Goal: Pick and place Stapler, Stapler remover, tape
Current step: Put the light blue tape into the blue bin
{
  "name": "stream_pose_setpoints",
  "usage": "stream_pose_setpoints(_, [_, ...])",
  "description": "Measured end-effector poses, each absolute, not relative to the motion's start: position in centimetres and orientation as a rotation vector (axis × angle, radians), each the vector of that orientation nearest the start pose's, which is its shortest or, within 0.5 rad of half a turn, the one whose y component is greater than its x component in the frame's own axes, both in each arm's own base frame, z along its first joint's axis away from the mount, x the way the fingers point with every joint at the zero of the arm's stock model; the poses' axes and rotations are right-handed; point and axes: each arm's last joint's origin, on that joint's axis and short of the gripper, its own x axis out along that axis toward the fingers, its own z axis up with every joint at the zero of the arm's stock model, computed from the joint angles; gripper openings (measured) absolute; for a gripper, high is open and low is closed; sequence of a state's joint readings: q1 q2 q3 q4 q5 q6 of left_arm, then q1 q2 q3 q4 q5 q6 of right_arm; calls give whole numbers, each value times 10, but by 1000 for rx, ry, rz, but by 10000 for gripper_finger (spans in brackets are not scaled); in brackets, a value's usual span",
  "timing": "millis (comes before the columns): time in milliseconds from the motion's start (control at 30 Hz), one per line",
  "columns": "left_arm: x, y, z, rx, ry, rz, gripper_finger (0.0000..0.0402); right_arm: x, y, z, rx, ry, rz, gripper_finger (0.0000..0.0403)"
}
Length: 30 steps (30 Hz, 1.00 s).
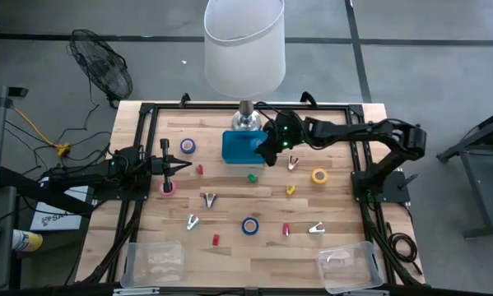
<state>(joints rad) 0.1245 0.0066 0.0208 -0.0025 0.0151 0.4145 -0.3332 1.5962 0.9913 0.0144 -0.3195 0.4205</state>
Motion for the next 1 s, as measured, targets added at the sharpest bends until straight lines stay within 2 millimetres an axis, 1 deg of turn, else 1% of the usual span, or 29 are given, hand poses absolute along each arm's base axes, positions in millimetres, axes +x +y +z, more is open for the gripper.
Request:
stream_pose_setpoints(67, [96, 12, 170, 415, 11, 110, 1, 328, -104, 221, 614, 550, -145, 32])
stream_pose_setpoints(267, [96, 12, 170, 415, 11, 110, 1, 331, -108, 200, 704, 618, -274, 34])
stream_pose_setpoints(367, [96, 12, 170, 415, 11, 110, 1, 333, -109, 194, 751, 637, -327, 32])
stream_pose_setpoints(500, [96, 12, 170, 415, 10, 110, 1, 340, -112, 192, 776, 673, -369, 33])
stream_pose_setpoints(600, [96, 12, 170, 415, 11, 110, 1, 347, -116, 199, 769, 707, -395, 37])
stream_pose_setpoints(700, [96, 12, 170, 415, 11, 110, 1, 354, -119, 200, 765, 786, -447, 37])
stream_pose_setpoints(800, [96, 12, 170, 415, 10, 110, 1, 362, -122, 198, 751, 867, -472, 35])
stream_pose_setpoints(1000, [96, 12, 170, 415, 11, 110, 1, 382, -128, 192, 757, 962, -491, 40])
